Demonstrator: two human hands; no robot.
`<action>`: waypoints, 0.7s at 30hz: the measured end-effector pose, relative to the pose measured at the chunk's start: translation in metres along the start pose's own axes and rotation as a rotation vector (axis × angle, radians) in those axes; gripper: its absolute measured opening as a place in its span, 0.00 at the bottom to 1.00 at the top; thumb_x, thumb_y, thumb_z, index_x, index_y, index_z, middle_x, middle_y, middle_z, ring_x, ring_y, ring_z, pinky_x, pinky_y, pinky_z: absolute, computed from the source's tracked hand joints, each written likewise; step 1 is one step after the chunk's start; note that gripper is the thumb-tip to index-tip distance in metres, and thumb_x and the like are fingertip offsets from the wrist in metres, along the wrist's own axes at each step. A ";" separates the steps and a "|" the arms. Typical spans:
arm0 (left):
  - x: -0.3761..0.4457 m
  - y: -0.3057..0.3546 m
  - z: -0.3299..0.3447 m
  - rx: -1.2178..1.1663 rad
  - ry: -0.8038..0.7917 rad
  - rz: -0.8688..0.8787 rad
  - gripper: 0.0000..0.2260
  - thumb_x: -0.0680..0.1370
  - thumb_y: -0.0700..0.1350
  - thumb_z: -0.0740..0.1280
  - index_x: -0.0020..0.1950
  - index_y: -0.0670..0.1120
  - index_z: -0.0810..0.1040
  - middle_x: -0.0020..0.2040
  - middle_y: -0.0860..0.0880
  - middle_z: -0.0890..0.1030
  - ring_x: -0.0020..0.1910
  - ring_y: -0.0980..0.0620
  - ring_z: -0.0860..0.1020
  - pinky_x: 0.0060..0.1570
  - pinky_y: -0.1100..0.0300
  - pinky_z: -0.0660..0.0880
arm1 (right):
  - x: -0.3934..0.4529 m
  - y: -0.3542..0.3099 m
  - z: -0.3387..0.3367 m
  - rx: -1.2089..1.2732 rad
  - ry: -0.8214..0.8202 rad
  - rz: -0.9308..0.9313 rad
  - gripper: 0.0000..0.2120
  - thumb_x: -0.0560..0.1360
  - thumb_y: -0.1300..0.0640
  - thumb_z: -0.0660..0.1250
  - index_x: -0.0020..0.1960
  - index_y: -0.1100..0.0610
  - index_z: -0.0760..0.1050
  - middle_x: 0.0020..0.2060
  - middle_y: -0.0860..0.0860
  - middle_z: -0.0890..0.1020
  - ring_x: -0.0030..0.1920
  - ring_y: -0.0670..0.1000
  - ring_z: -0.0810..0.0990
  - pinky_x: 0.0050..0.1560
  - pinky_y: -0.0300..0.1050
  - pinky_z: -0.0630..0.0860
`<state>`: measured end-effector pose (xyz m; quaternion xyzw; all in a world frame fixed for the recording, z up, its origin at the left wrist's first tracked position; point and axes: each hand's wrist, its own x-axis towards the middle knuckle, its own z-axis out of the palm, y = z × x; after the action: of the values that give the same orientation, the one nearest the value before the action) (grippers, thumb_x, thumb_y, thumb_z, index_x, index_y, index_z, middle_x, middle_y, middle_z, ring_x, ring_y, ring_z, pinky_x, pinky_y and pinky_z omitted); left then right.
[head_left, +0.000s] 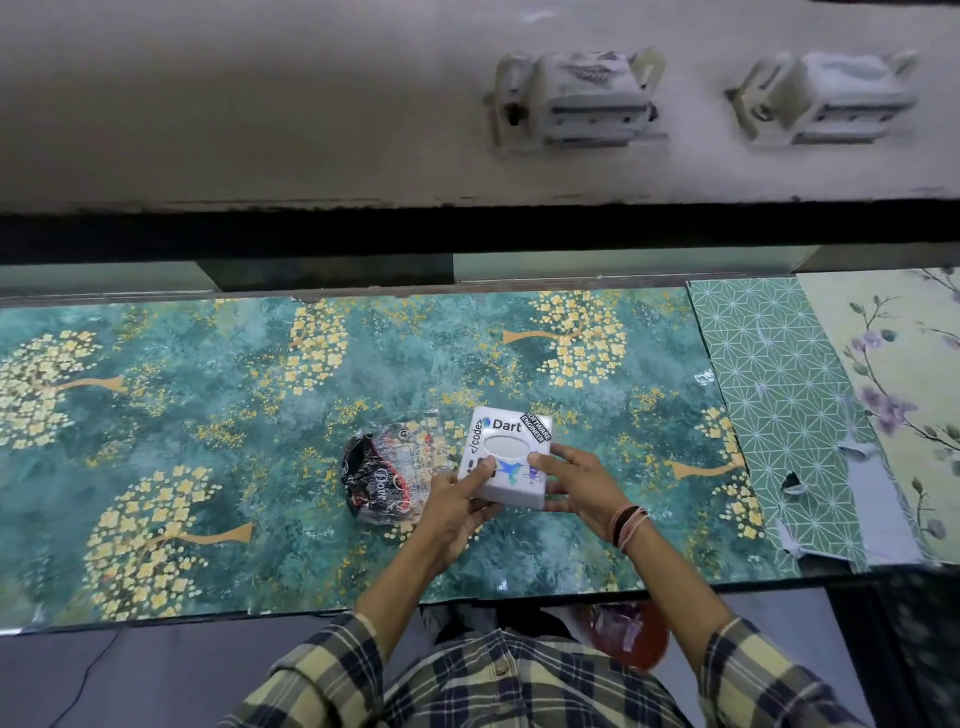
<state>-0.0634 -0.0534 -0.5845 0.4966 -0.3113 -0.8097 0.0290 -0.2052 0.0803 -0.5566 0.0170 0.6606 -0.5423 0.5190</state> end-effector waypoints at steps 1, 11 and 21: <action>0.003 -0.004 0.000 0.041 0.021 0.000 0.27 0.75 0.45 0.78 0.66 0.34 0.71 0.60 0.35 0.83 0.50 0.42 0.85 0.42 0.54 0.83 | 0.003 0.004 0.002 -0.007 0.019 -0.014 0.15 0.79 0.59 0.70 0.65 0.60 0.78 0.50 0.57 0.87 0.43 0.55 0.86 0.41 0.51 0.84; 0.012 -0.014 0.000 0.436 0.135 0.002 0.16 0.78 0.46 0.75 0.34 0.43 0.76 0.34 0.47 0.78 0.31 0.50 0.72 0.38 0.55 0.67 | 0.034 0.035 -0.005 -0.276 0.086 -0.123 0.10 0.82 0.59 0.64 0.58 0.49 0.81 0.55 0.56 0.87 0.56 0.61 0.85 0.60 0.65 0.79; 0.017 -0.017 -0.003 0.509 0.156 0.001 0.17 0.78 0.48 0.75 0.33 0.45 0.74 0.35 0.45 0.78 0.31 0.47 0.71 0.37 0.55 0.64 | 0.048 0.050 -0.006 -0.462 0.112 -0.189 0.14 0.78 0.49 0.63 0.60 0.49 0.81 0.53 0.50 0.88 0.52 0.54 0.86 0.57 0.61 0.82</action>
<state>-0.0646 -0.0471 -0.6079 0.5488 -0.5019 -0.6646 -0.0723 -0.2022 0.0795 -0.6255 -0.1338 0.7933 -0.4213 0.4186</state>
